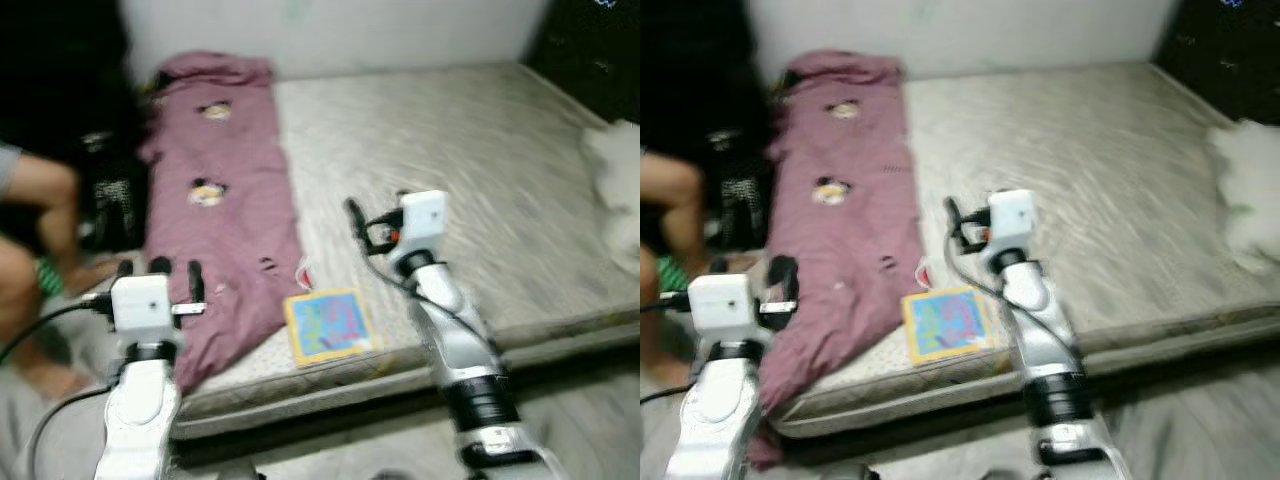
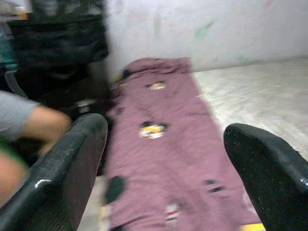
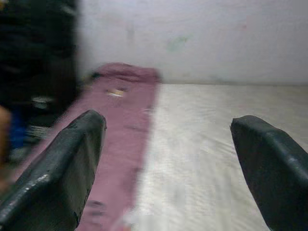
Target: Clean up the room
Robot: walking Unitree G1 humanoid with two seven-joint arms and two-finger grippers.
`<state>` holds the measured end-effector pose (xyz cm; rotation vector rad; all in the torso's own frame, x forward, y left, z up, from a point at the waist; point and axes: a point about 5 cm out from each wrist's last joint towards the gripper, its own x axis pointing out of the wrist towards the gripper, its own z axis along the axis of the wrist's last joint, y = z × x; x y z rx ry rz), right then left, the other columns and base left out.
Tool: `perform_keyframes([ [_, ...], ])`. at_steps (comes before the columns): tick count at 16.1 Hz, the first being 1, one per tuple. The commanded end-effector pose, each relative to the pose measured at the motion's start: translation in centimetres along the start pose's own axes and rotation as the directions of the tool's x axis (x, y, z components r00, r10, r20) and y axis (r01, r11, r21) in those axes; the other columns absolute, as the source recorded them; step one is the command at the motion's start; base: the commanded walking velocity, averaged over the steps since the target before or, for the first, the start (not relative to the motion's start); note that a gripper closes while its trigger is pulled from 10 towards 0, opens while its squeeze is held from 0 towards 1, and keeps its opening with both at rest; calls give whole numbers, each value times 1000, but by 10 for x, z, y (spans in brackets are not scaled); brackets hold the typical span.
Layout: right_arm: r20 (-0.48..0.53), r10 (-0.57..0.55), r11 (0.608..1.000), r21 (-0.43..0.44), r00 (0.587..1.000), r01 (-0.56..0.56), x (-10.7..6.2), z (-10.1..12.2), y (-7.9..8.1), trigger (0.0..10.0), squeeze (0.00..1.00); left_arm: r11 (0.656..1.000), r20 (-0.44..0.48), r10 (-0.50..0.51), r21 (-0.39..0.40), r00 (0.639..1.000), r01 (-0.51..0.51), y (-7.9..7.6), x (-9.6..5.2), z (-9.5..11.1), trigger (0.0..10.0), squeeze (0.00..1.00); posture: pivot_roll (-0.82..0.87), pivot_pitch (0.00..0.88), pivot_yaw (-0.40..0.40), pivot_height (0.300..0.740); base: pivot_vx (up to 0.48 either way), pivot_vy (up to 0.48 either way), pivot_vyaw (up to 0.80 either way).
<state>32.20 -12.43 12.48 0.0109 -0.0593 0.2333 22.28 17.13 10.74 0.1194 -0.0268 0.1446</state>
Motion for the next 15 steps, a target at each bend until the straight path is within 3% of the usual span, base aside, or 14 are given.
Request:
perform_keyframes([
  [1,7,-1,1000,5,1000,1,2,2,2,10000,0,1000,-10,-9,13,1000,10,3,-1,-2,10000,0,-10,0,-20,740,0,0,0],
  [12,27,-28,999,39,999,27,-2,1,2,10000,0,999,17,21,41,1000,-21,8,9,1,10000,0,-31,0,16,740,0,0,0],
  [15,35,-18,1000,3,999,18,-1,3,2,10000,0,999,17,-5,46,1000,4,5,12,2,10000,0,-35,0,18,740,0,0,204],
])
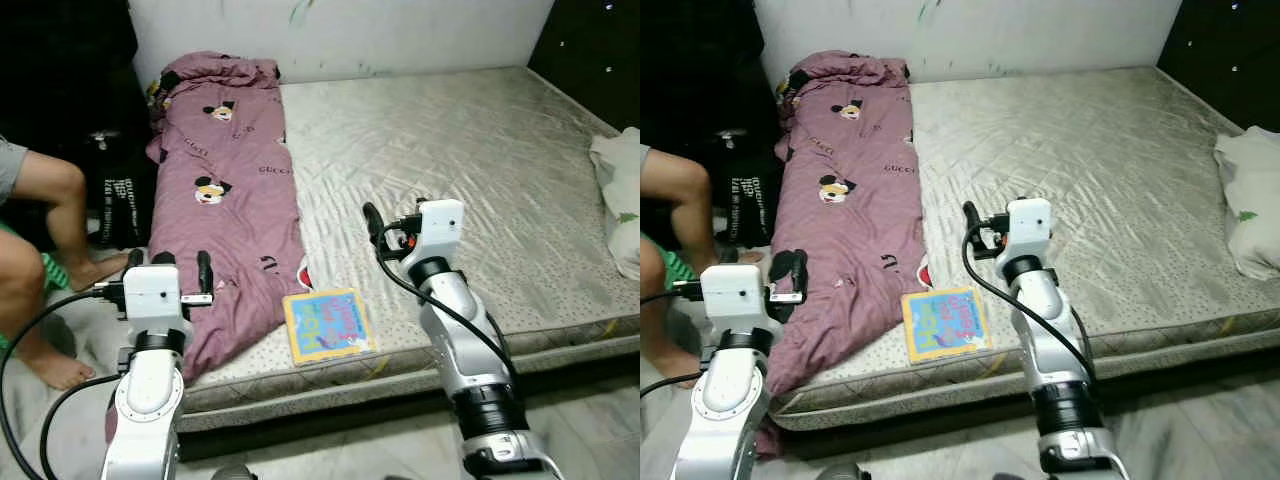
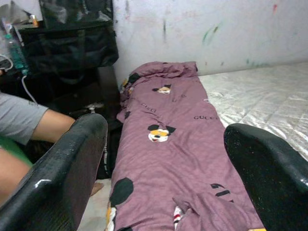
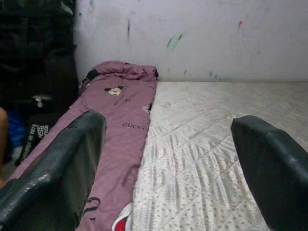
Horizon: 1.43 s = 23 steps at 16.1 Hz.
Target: Clean up the room
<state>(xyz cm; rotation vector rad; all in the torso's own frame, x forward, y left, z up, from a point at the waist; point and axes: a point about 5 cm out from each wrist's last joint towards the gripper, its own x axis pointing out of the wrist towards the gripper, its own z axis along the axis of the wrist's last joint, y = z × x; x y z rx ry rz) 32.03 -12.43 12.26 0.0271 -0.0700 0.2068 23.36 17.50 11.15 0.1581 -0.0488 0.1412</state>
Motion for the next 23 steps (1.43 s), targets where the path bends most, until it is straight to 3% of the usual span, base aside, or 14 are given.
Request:
perform_keyframes([
  [1,25,12,1000,-13,1000,-11,2,5,2,10000,0,1000,-6,-5,10,1000,5,2,1,-2,10000,0,-34,0,15,740,0,0,800],
  [4,25,19,1000,-15,1000,-19,6,7,2,10000,0,1000,-10,-10,-1,1000,10,0,1,-2,10000,0,-30,0,1,740,0,0,698],
  [23,21,59,997,-48,998,-58,9,6,4,10000,0,1000,-7,-24,-15,1000,24,-4,-1,-2,10000,0,-30,0,-17,740,0,0,93],
])
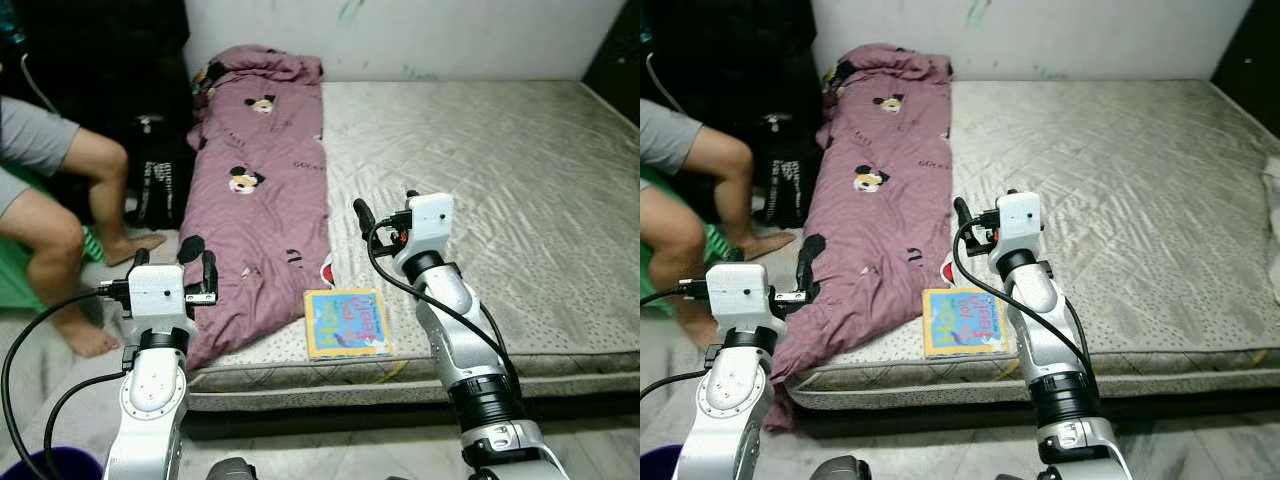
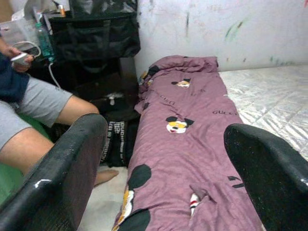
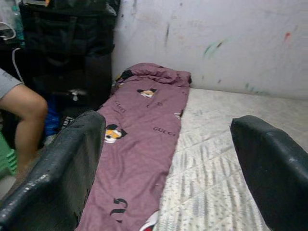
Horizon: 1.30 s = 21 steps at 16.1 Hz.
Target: Clean up the room
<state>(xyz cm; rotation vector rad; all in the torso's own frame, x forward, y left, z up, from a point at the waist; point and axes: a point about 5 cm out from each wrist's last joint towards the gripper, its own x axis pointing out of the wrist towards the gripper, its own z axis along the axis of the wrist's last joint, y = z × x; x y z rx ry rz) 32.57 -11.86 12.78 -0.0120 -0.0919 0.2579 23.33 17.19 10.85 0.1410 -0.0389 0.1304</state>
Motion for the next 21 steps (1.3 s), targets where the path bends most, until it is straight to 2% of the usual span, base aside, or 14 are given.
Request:
perform_keyframes([
  [1,5,7,1000,-9,1000,-7,2,2,0,10000,0,1000,3,-14,1,1000,14,-1,0,0,10000,0,-30,0,-17,740,0,0,0],
  [6,0,10,1000,-4,1000,-10,2,0,1,10000,0,1000,6,-20,-3,1000,20,-2,0,1,10000,0,-29,0,-16,740,0,0,0],
  [15,-3,13,1000,-14,1000,-13,2,0,0,10000,0,1000,6,-24,-6,1000,24,-3,0,1,10000,0,-29,0,-18,740,0,-320,0],
  [21,3,24,999,-31,1000,-23,2,0,1,10000,0,1000,6,-25,-9,1000,25,-3,1,1,10000,0,-30,0,-18,740,0,-343,758],
])
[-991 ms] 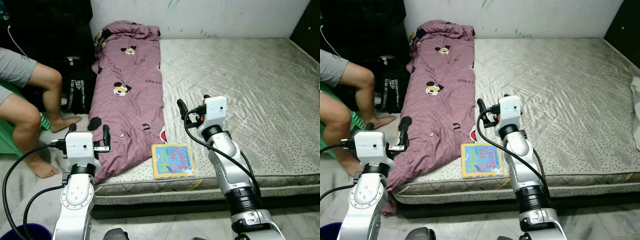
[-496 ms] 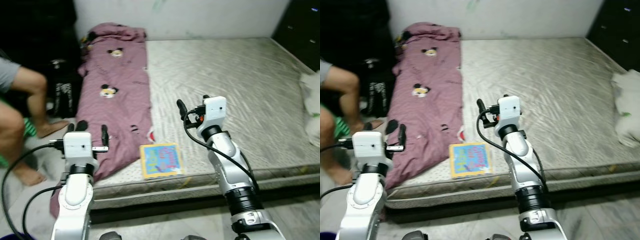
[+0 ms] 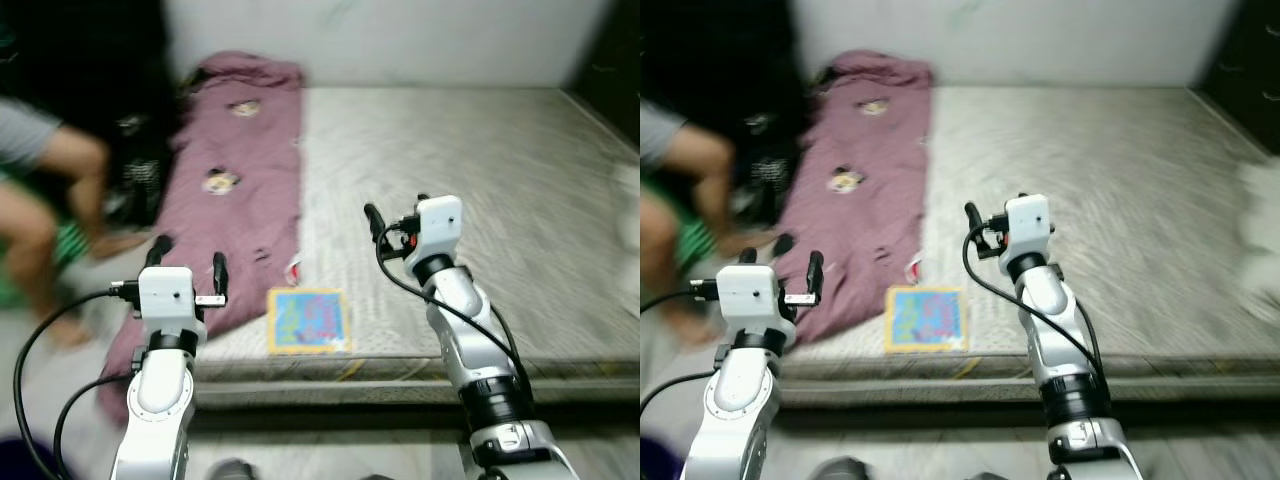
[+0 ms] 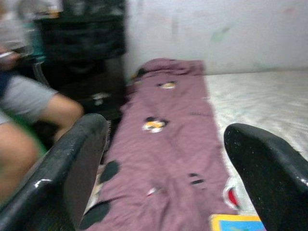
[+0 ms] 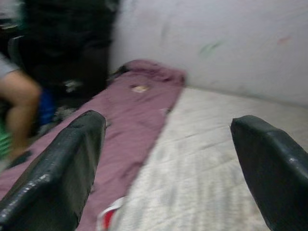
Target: Clean up the room
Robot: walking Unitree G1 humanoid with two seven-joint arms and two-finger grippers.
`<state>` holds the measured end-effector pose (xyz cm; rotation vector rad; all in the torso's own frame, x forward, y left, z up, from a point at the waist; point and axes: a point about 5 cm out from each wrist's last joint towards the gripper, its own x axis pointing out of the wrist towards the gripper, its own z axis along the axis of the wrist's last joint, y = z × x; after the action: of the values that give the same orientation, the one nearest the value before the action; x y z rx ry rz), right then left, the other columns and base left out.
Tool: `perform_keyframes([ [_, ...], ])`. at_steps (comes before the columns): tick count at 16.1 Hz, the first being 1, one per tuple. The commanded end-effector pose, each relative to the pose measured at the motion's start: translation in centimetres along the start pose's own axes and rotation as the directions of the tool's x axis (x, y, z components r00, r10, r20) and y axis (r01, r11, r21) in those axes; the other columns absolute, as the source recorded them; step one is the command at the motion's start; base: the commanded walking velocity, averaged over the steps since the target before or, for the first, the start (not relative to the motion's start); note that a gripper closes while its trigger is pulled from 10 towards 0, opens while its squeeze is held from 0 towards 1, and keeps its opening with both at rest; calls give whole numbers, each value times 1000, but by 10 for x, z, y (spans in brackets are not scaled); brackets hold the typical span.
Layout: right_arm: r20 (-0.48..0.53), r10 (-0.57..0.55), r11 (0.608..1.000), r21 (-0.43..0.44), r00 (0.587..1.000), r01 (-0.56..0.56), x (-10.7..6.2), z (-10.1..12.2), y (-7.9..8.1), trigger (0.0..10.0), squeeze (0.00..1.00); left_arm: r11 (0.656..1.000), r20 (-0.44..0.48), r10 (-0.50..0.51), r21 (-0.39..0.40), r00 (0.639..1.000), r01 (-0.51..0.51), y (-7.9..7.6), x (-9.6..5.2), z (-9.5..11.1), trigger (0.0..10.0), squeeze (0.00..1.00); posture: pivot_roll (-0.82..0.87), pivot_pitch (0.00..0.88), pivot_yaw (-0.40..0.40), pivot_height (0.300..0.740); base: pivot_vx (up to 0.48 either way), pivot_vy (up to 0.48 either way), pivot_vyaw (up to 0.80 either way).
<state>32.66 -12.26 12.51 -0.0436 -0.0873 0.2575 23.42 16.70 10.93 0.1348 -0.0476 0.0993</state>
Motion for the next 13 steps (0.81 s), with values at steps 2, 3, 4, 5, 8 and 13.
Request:
perform_keyframes([
  [2,12,22,1000,-2,1000,-22,3,3,5,10000,0,1000,-5,6,0,1000,-6,1,1,-1,10000,0,-31,0,-19,740,0,-321,800],
  [3,11,22,1000,-4,1000,-22,3,3,5,10000,0,1000,-4,6,-2,1000,-6,1,1,-1,10000,0,-31,0,-19,740,0,-296,800],
  [4,9,18,1000,6,1000,-18,3,2,5,10000,0,1000,-3,4,-9,1000,-4,1,1,-1,10000,0,-31,0,-19,740,0,0,0],
  [5,8,17,1000,12,1000,-17,2,2,5,10000,0,1000,-3,4,-23,1000,-4,1,1,-1,10000,0,-31,0,-19,740,0,0,0],
  [8,4,14,1000,12,1000,-14,2,1,4,10000,0,999,5,-1,-34,1000,2,0,0,0,10000,0,-33,0,-21,740,0,0,0],
  [13,0,11,1000,24,1000,-11,4,0,2,10000,0,998,22,-17,-53,1000,18,-1,-1,2,10000,0,-30,0,-26,740,0,0,0],
])
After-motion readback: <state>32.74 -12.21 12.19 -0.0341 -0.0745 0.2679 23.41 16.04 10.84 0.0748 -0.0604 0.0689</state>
